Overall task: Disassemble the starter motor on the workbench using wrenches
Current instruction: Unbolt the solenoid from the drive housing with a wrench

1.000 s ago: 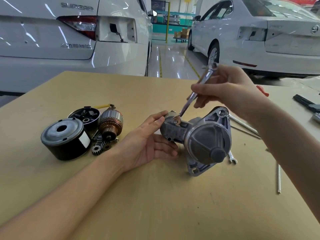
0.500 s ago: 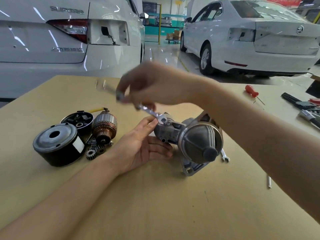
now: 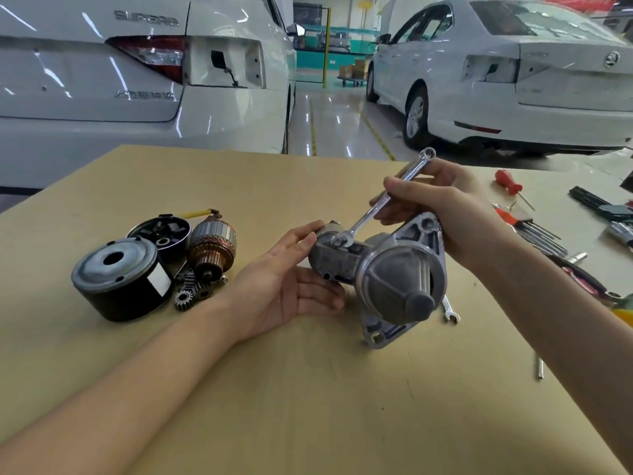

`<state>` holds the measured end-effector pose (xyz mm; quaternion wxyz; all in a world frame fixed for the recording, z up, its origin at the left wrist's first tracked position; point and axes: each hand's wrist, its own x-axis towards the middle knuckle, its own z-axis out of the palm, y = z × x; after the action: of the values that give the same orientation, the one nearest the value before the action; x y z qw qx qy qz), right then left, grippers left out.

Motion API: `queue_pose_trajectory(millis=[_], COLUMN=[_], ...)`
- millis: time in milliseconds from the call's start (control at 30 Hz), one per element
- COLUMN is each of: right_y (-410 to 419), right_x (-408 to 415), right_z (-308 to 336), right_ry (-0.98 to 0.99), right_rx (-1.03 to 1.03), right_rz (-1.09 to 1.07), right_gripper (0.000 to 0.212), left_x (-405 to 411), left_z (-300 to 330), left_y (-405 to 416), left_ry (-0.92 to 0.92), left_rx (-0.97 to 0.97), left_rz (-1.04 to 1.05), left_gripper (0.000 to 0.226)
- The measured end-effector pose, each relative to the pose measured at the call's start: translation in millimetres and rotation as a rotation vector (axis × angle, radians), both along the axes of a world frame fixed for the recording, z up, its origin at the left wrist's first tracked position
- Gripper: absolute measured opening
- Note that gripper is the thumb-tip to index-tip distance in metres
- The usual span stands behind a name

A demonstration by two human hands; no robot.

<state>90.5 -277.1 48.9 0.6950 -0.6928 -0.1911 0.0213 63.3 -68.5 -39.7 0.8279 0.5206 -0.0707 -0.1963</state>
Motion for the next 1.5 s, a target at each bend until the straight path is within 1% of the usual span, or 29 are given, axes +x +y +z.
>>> queue_pose_trajectory(millis=[133,367,500,600,667,800,933,1000,1033,1067,1100,1167,1200,1233,1267,1333,1400,1500], right_y=[0.7,4.5,6.3,9.7,18.5,58.4,104.5,114.7,114.1,110.6,103.8,79.0,63.7,48.3,34.4,14.2,1.7,-7.5], right_x=[-1.0,-1.6,-1.8,-0.2,3.8,12.8,10.8,7.8,6.1,3.6,1.3,2.5,5.0,7.5,8.5,7.3,3.7,-0.2], right_z=[1.4,9.8,12.6,24.5,36.8,51.6,46.2,40.4,39.5,41.0,45.0,53.4,55.6,54.7,50.6,34.2,15.6,-1.7], right_ry=[0.021,-0.065,-0.080,-0.155,-0.199,-0.333,-0.440,-0.537,-0.579,-0.565,-0.520,-0.396,-0.316,-0.242,-0.177,-0.070,0.003,0.031], right_rx=[0.002,-0.060,-0.113,-0.266,-0.390,-0.680,-1.022,-1.132,-1.118,-1.038,-0.900,-0.513,-0.339,-0.211,-0.127,-0.041,0.009,0.022], right_rz=[0.007,-0.011,-0.006,0.022,0.100,0.282,0.512,0.520,0.510,0.509,0.498,0.384,0.316,0.260,0.215,0.137,0.065,-0.004], right_gripper=[0.029,0.025,0.018,0.017,0.018,0.010,0.016,0.017,0.017,0.014,0.010,0.006,0.007,0.013,0.018,0.022,0.020,0.020], left_x=[-0.3,-0.7,-0.6,-0.7,-0.2,1.1,-0.8,-0.2,0.0,-0.1,-0.1,-0.2,0.1,0.4,0.3,0.0,-0.2,-0.4], left_z=[-0.5,0.1,0.7,1.0,0.7,-0.3,-1.0,-1.8,-1.6,-1.5,-1.1,-0.2,0.0,0.0,-0.1,-0.2,-0.2,-0.1], left_y=[-0.3,-0.2,0.6,1.0,0.6,-0.2,-0.3,-0.6,-1.1,-1.2,-1.3,-1.0,-0.9,-1.1,-1.4,-1.2,-1.0,-0.8], left_ry=[-0.007,-0.005,-0.003,0.008,0.014,0.016,0.013,0.018,0.018,0.013,0.008,0.016,0.021,0.021,0.018,0.008,0.005,0.003], left_rx=[0.005,0.023,0.027,0.029,0.031,0.016,-0.033,-0.026,-0.021,-0.020,-0.020,-0.014,-0.009,-0.004,0.003,0.008,0.002,-0.003], left_rz=[-0.002,-0.008,-0.009,-0.014,-0.013,0.000,-0.017,0.004,0.005,-0.004,-0.014,-0.012,-0.006,0.000,0.002,0.001,-0.002,-0.005], left_gripper=[0.052,0.056,0.056,0.055,0.052,0.047,0.046,0.045,0.044,0.043,0.042,0.046,0.047,0.048,0.048,0.050,0.051,0.050])
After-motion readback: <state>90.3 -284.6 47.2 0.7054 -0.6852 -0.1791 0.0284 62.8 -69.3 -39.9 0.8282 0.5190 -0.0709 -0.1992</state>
